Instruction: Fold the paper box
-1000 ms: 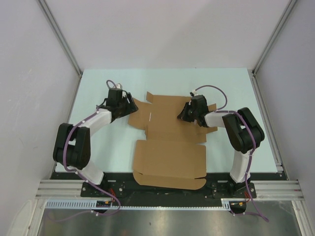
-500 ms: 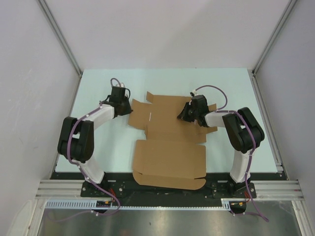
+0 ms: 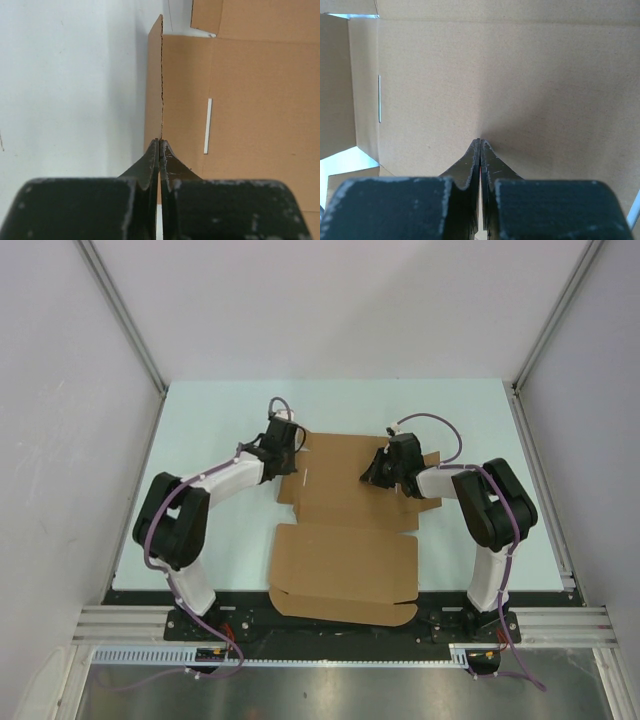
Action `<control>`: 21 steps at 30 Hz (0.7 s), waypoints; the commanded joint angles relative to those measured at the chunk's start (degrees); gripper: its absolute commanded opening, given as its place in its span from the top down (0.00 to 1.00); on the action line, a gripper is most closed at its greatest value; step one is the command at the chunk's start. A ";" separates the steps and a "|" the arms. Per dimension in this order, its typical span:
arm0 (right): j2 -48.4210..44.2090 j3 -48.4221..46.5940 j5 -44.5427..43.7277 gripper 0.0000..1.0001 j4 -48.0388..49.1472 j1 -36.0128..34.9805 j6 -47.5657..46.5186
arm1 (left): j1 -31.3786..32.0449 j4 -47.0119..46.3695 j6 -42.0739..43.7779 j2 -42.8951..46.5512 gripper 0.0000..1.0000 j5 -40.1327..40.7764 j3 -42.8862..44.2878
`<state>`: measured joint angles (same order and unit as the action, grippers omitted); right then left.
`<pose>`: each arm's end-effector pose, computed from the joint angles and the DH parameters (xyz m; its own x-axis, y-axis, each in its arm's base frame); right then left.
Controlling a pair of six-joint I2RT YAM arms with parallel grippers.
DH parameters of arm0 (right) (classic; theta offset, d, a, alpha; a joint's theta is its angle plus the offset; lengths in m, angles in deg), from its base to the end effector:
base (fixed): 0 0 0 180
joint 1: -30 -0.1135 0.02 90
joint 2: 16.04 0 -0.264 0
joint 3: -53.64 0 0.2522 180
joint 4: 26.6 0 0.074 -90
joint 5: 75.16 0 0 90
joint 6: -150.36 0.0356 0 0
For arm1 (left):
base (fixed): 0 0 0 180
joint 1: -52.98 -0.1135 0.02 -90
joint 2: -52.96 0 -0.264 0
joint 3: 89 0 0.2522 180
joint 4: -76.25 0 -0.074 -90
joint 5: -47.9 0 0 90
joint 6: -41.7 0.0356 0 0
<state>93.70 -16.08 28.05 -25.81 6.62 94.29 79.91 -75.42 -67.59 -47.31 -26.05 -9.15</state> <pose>0.3515 0.1608 0.1311 -0.7880 0.2514 -0.5620 -0.1313 0.8232 0.5523 0.3386 -0.1610 0.2039 -0.7228 0.0111 -0.6910 0.0360 0.9991 -0.0216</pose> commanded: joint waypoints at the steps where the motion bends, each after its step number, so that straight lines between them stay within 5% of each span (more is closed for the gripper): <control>1: 2.06 0.42 -0.73 1.00 -4.79 0.09 -1.06 | 1.54 2.31 0.57 -4.14 1.00 1.88 3.00; 15: 2.41 0.51 -0.56 1.00 -4.97 0.26 -1.15 | 1.89 2.75 -0.92 -13.98 0.97 -1.29 9.24; 21: 3.38 0.51 -0.47 1.00 -4.79 0.35 -0.97 | 1.80 2.92 -2.07 -17.50 0.80 -2.25 9.59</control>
<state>94.00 -16.08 28.62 -25.40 6.62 94.31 82.52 -74.11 -68.33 -61.30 -28.85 -0.32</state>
